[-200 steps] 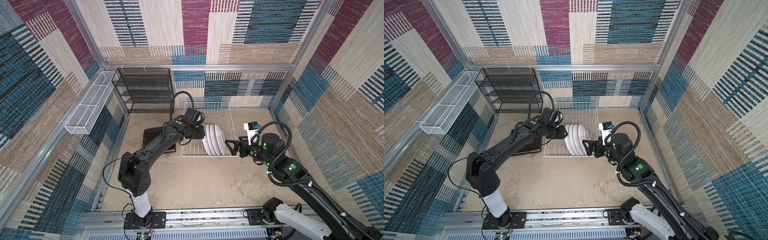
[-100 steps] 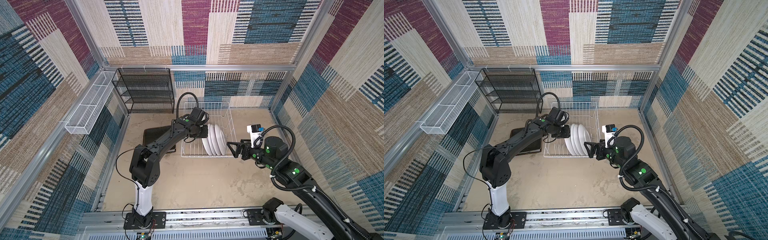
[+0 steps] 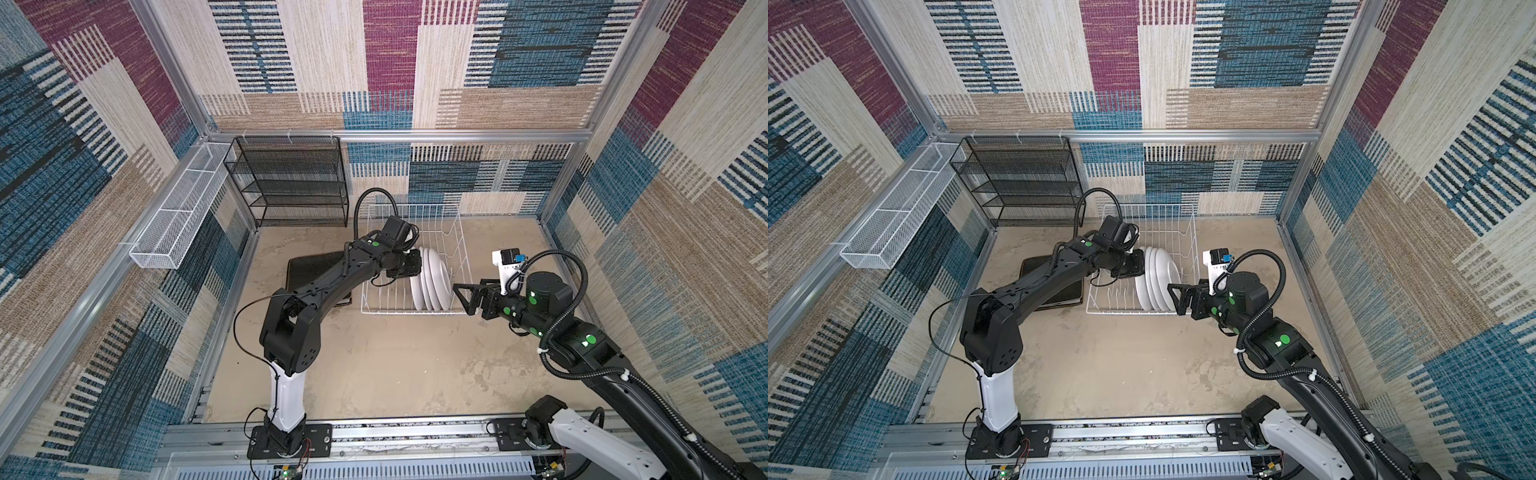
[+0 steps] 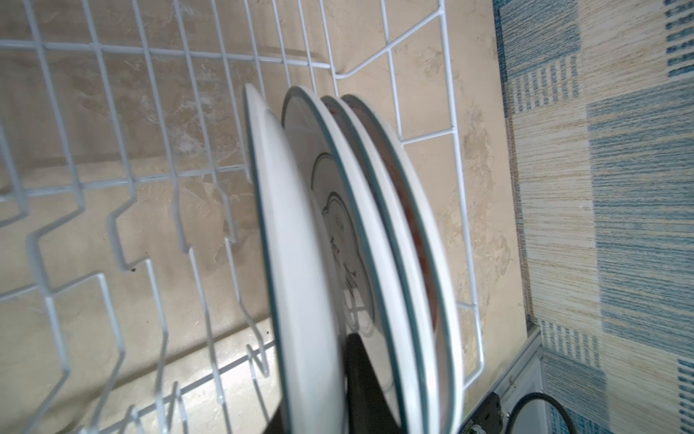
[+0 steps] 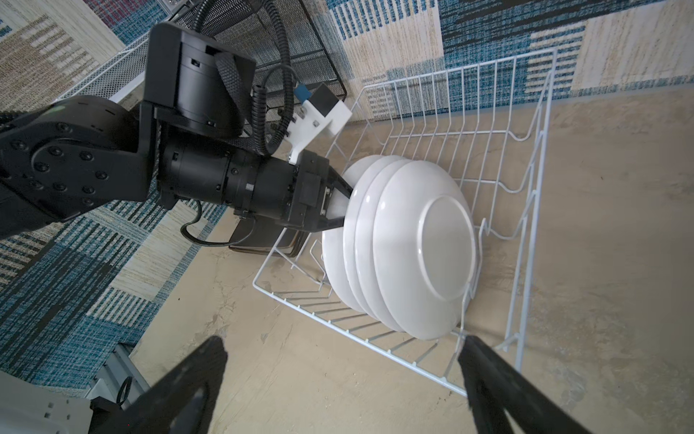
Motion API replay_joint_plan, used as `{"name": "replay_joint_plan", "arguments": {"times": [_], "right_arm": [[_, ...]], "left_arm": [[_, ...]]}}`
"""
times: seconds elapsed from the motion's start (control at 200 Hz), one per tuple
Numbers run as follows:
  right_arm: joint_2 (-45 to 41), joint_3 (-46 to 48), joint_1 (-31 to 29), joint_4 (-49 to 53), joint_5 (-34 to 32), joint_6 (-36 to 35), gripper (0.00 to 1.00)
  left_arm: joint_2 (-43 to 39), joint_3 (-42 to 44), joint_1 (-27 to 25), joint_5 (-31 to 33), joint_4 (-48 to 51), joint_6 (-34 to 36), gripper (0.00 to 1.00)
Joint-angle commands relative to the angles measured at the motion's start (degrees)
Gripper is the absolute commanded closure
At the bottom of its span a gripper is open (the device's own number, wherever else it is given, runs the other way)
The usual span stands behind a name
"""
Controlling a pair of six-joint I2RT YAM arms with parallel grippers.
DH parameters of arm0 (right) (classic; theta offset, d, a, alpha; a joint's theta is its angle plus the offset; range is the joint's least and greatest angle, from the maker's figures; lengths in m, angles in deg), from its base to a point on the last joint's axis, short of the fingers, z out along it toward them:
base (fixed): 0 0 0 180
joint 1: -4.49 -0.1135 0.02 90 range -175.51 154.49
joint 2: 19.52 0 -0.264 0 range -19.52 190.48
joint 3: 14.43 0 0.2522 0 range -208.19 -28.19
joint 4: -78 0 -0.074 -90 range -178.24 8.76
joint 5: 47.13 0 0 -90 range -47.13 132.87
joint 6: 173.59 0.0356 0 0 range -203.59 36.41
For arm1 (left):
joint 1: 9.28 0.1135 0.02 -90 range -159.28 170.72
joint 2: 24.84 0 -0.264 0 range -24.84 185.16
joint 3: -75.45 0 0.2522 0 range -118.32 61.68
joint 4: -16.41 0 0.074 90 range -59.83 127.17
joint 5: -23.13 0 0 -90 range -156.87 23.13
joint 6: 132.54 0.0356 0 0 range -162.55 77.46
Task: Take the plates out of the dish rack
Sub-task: 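Reach the left gripper to the patterned plates in the rack while the right waits, then close the left gripper on the nearest patterned plate's top rim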
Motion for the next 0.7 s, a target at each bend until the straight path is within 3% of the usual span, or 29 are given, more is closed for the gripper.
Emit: {"name": "replay_joint_plan", "arguments": {"times": [0.0,0.14,0.471,0.696], "right_arm": [[0.97,-1.09,-0.02,-2.33,-0.65,-2.41,0.01],[2.39,-1.99,-0.02,-3.03,-1.34,-4.65,0.01],[6.22,-4.63,-0.02,-2.99,-2.06,-7.18,0.01],[5.72,-4.33,-0.03,-2.52,-3.31,-6.86,0.01]], "left_arm": [[-0.48,0.93,0.25,4.20,3.49,-1.35,0.90],[-1.46,2.62,0.25,3.96,1.19,-3.72,1.00],[-2.67,8.49,0.24,-0.01,-8.31,-10.23,1.00],[-0.80,5.79,-0.02,-2.45,-8.74,-10.43,1.00]]}}
